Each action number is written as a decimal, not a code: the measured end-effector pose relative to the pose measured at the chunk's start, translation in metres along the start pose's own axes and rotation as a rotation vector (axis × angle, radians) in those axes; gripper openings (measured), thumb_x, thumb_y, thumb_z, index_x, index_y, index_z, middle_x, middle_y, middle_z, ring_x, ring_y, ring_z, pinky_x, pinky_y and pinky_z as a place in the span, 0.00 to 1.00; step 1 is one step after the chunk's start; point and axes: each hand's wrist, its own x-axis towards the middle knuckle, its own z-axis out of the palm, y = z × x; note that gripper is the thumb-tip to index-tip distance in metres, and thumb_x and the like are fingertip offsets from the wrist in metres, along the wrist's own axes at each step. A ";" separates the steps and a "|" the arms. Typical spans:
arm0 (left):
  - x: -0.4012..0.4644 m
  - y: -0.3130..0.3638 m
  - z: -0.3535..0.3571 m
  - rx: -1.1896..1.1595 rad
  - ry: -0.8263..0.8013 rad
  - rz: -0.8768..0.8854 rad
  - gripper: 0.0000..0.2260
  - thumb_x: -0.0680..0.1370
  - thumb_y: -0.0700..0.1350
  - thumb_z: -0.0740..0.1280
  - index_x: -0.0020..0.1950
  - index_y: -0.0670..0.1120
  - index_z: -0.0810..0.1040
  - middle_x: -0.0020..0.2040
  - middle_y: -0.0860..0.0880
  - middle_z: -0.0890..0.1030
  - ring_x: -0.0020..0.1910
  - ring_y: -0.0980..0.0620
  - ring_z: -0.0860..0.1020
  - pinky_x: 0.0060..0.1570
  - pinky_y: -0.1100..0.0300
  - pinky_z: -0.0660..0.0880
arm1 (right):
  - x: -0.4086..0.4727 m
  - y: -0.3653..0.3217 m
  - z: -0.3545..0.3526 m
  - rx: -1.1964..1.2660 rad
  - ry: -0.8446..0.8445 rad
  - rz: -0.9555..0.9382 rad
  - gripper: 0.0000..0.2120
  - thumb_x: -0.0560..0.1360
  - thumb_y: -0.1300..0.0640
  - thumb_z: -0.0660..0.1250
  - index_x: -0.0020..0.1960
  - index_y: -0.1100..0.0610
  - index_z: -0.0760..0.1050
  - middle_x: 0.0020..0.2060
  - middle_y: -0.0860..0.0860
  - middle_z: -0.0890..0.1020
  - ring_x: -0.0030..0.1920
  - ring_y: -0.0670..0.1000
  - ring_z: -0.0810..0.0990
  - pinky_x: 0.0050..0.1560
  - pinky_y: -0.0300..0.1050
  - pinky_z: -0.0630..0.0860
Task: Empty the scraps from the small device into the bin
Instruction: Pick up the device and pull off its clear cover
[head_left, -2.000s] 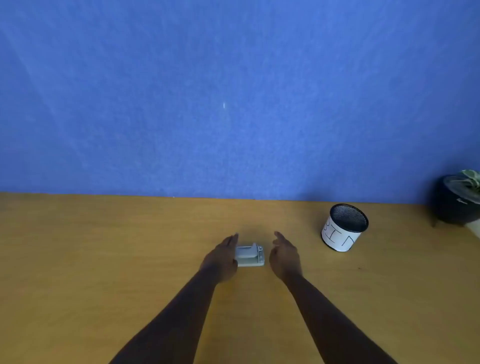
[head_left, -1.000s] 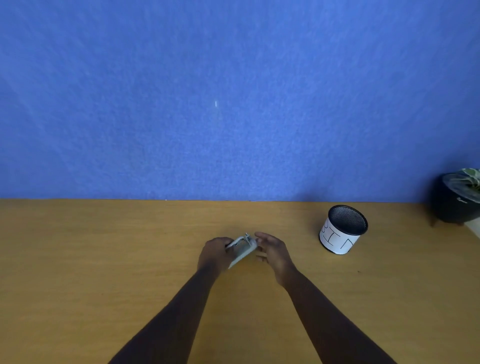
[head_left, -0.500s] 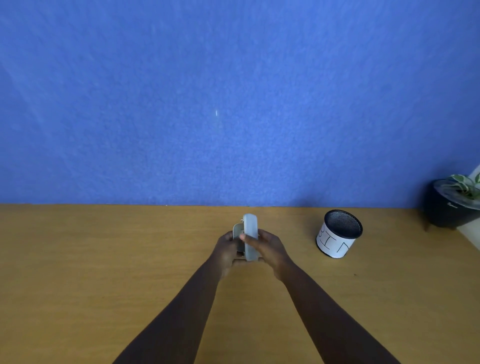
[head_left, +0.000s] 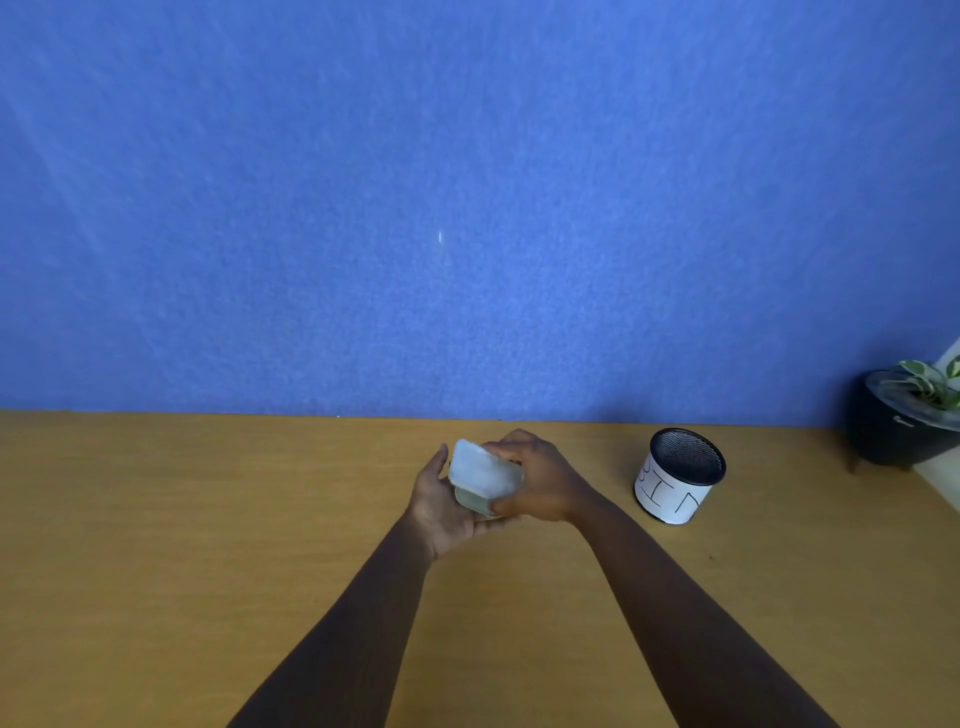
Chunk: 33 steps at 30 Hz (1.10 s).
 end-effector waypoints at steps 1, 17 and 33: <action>0.000 -0.001 -0.002 -0.032 -0.015 -0.006 0.27 0.78 0.62 0.51 0.52 0.40 0.77 0.40 0.38 0.85 0.38 0.40 0.83 0.44 0.46 0.79 | 0.001 -0.003 -0.003 -0.004 -0.043 -0.033 0.33 0.60 0.60 0.78 0.64 0.55 0.73 0.56 0.53 0.75 0.52 0.45 0.71 0.47 0.34 0.67; -0.003 -0.011 -0.013 -0.046 -0.224 -0.102 0.20 0.69 0.48 0.61 0.52 0.37 0.80 0.42 0.38 0.79 0.33 0.44 0.80 0.18 0.64 0.73 | 0.001 -0.020 -0.038 0.185 -0.270 -0.027 0.30 0.68 0.63 0.72 0.67 0.48 0.69 0.69 0.45 0.70 0.68 0.42 0.66 0.65 0.40 0.64; -0.004 -0.011 -0.008 0.111 -0.133 -0.045 0.18 0.66 0.45 0.58 0.37 0.38 0.85 0.34 0.42 0.82 0.25 0.48 0.76 0.21 0.67 0.66 | 0.022 -0.009 -0.026 0.295 -0.010 0.373 0.13 0.67 0.62 0.74 0.51 0.62 0.82 0.54 0.57 0.83 0.53 0.49 0.79 0.53 0.41 0.74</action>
